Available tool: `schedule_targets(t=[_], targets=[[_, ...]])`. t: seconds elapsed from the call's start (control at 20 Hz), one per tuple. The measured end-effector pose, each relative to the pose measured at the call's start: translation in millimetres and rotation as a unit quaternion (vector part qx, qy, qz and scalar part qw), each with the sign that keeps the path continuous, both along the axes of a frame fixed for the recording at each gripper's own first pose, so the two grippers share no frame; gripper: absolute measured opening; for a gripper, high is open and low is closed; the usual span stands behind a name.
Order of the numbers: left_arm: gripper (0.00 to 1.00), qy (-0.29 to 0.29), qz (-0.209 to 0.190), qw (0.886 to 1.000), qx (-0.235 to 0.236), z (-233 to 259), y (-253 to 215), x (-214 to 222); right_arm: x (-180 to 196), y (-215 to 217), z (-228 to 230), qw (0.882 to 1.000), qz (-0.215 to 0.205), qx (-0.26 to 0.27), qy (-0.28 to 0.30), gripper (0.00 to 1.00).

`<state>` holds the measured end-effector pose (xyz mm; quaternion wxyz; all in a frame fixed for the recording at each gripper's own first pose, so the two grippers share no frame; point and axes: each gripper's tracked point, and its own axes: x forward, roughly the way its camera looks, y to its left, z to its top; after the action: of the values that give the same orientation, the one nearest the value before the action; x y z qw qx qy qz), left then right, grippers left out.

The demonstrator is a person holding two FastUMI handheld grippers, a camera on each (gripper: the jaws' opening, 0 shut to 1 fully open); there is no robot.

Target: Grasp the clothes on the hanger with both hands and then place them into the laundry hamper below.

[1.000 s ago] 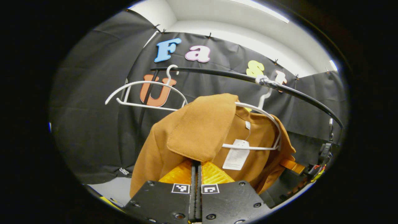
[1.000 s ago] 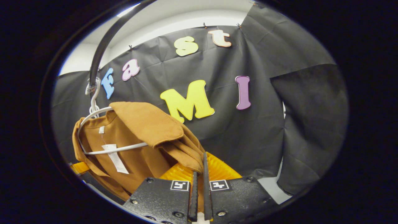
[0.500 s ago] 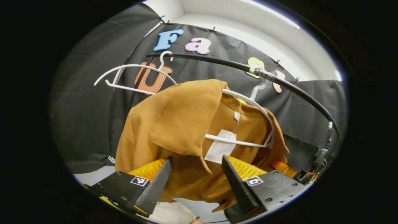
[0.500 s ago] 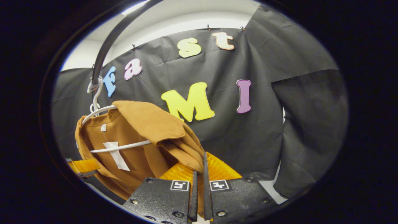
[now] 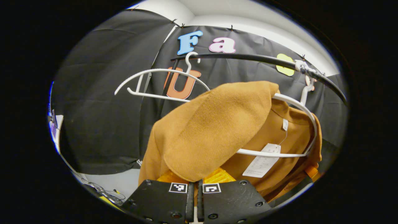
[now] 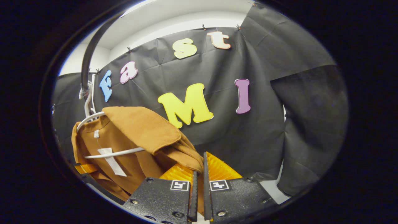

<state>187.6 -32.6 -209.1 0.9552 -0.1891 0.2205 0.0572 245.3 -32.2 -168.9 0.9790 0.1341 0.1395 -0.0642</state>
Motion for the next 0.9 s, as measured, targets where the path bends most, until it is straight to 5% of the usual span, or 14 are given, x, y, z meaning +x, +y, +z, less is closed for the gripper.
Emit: schedule_targets(t=[0.55, 0.9], targets=[[0.03, -0.077, -0.001, 0.997, 0.006, 78, 65, -6, 31, -11, 13, 0.995, 0.019, 0.088, -0.037, 0.11], [0.03, -0.068, -0.009, 0.998, -0.003, 77, 86, 8, 51, -25, 29, 0.989, 0.025, 0.138, -0.056, 0.11]])
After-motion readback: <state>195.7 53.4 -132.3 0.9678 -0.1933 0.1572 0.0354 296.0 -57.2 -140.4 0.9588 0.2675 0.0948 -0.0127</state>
